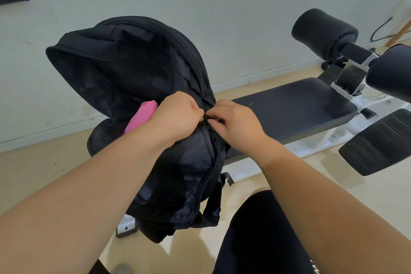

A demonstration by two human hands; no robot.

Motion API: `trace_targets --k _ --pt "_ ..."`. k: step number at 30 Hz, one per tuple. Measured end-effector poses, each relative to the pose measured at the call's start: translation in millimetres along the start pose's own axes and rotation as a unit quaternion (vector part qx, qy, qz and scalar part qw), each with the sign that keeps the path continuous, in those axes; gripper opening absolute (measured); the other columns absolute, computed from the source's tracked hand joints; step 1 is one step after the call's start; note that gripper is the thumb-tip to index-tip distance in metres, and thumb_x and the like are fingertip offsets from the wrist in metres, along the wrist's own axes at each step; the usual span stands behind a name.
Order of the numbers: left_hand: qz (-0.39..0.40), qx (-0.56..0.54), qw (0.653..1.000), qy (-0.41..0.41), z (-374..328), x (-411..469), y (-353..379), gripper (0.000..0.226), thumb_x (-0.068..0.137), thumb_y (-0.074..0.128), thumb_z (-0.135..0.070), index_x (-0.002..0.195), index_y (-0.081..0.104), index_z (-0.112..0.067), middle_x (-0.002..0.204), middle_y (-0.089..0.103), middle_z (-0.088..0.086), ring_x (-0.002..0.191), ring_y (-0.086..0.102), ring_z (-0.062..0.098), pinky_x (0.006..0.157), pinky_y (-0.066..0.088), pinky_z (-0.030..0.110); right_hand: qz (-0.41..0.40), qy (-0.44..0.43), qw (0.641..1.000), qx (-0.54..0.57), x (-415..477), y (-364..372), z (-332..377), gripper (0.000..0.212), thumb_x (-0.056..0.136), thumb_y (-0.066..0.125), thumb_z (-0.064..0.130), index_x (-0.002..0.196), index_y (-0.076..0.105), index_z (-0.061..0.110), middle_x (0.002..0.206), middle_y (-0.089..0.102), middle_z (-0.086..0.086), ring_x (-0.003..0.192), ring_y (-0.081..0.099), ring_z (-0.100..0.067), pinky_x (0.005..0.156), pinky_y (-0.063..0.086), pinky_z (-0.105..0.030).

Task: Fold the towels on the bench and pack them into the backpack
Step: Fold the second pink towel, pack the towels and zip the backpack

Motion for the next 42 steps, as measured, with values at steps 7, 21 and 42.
trace_targets --k 7,21,42 --pt "-0.015 -0.026 1.0 0.002 -18.3 8.0 -18.0 0.025 0.088 0.063 -0.022 0.081 0.073 0.0 0.087 0.073 0.021 0.088 0.071 0.036 0.083 0.057 0.055 -0.069 0.025 0.995 -0.064 -4.9 -10.4 -10.9 0.013 0.095 0.061 0.023 0.101 0.07 0.018 0.093 0.061 0.005 0.065 0.061 -0.023 0.052 0.048 -0.033" --pt "-0.033 -0.089 0.995 -0.005 -15.9 -1.5 -28.3 0.028 0.094 0.062 -0.022 0.073 0.074 -0.008 0.076 0.074 0.002 0.083 0.072 0.023 0.086 0.058 0.049 -0.007 0.032 0.999 -0.003 13.2 -32.7 6.0 0.013 0.091 0.064 0.028 0.1 0.072 0.025 0.084 0.057 0.008 0.069 0.053 -0.014 0.06 0.047 -0.032" --pt "-0.045 -0.011 0.999 0.018 -48.4 -9.3 -62.9 0.023 0.095 0.063 -0.026 0.082 0.075 -0.011 0.084 0.072 0.007 0.084 0.067 0.023 0.079 0.057 0.038 -0.058 0.098 0.973 -0.202 22.5 -49.8 -20.0 0.024 0.1 0.053 0.033 0.089 0.068 0.018 0.086 0.058 0.002 0.064 0.058 -0.028 0.049 0.03 -0.029"
Point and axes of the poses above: each hand's wrist, its own x-axis towards the middle knuckle, its own y-axis out of the palm, z = x × y, the point moved 7 cm from there along x, towards the middle knuckle
